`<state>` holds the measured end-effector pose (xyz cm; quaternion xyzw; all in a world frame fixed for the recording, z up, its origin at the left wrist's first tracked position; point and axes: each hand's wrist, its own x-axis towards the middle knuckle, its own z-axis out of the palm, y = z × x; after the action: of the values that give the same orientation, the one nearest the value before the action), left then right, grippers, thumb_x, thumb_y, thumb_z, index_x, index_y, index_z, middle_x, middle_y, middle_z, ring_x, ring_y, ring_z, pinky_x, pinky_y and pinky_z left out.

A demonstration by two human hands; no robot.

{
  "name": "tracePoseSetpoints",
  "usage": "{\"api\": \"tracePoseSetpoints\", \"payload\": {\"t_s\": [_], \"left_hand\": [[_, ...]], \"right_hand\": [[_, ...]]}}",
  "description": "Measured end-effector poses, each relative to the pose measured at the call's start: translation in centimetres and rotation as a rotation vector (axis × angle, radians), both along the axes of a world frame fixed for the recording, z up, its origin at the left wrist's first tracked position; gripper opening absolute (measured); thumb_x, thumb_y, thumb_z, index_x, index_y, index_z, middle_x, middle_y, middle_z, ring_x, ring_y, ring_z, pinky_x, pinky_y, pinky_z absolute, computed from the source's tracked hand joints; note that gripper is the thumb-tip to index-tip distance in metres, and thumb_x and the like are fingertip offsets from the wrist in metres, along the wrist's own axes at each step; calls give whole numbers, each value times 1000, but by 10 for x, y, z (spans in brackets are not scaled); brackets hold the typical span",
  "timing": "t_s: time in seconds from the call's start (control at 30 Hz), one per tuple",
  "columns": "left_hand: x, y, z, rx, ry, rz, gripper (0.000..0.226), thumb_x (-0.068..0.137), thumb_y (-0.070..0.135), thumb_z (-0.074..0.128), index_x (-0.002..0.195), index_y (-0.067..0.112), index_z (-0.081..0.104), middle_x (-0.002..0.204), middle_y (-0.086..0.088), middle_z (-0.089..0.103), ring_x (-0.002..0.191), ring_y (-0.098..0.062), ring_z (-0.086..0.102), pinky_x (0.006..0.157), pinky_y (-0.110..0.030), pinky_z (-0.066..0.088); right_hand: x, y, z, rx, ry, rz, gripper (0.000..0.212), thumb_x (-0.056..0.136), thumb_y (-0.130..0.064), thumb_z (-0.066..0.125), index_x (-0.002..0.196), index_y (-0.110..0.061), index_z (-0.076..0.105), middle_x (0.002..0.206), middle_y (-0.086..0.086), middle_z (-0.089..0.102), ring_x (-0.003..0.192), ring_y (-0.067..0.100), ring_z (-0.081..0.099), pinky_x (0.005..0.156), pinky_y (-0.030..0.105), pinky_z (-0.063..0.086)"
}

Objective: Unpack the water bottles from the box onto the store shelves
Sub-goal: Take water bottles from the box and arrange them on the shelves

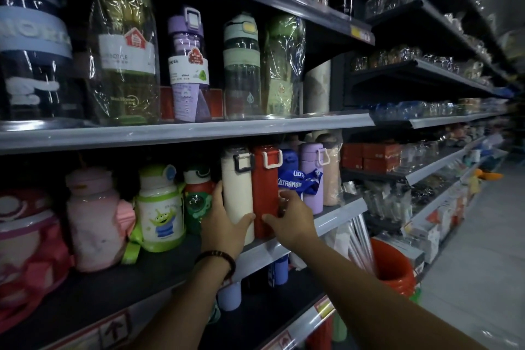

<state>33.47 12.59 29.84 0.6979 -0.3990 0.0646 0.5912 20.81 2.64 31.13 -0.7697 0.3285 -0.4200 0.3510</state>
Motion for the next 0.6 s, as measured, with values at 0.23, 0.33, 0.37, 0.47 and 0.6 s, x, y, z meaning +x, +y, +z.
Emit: {"api": "tracePoseSetpoints", "payload": {"t_s": [0.23, 0.33, 0.37, 0.47, 0.6], "left_hand": [[1, 13, -2, 170, 22, -26, 91, 80, 14, 87, 153, 24, 36, 139, -10, 63, 122, -30, 64, 104, -48, 53], [-2, 15, 3, 208, 30, -19, 87, 79, 15, 88, 150, 22, 39, 138, -11, 64, 122, -32, 64, 104, -51, 53], [-3, 16, 5, 219, 21, -16, 86, 79, 15, 88, 149, 21, 39, 139, -12, 64, 122, -32, 64, 104, -50, 53], [-7, 17, 6, 240, 21, -12, 84, 79, 16, 88, 147, 20, 39, 138, -12, 64, 121, -33, 64, 103, -50, 54], [-12, 19, 6, 281, -1, -8, 84, 81, 17, 86, 149, 17, 37, 141, -13, 62, 125, -33, 62, 106, -46, 51]], "right_hand": [[-46, -5, -13, 257, -143, 57, 37, 79, -27, 86, 110, -22, 66, 89, 1, 77, 85, 20, 74, 79, 42, 61], [-72, -6, -21, 283, -99, 45, 34, 75, -28, 85, 104, -23, 68, 86, 5, 75, 82, 23, 73, 76, 44, 61], [-80, -6, -23, 299, -99, 57, 31, 81, -23, 84, 106, -19, 68, 85, 7, 75, 79, 22, 73, 71, 42, 61], [-98, -6, -28, 340, -64, 83, 28, 89, -17, 81, 111, -14, 65, 76, 8, 75, 67, 17, 71, 58, 31, 55], [-110, -7, -37, 346, -32, 72, 29, 84, -23, 82, 106, -16, 65, 80, 4, 74, 74, 19, 71, 65, 36, 59]]}}
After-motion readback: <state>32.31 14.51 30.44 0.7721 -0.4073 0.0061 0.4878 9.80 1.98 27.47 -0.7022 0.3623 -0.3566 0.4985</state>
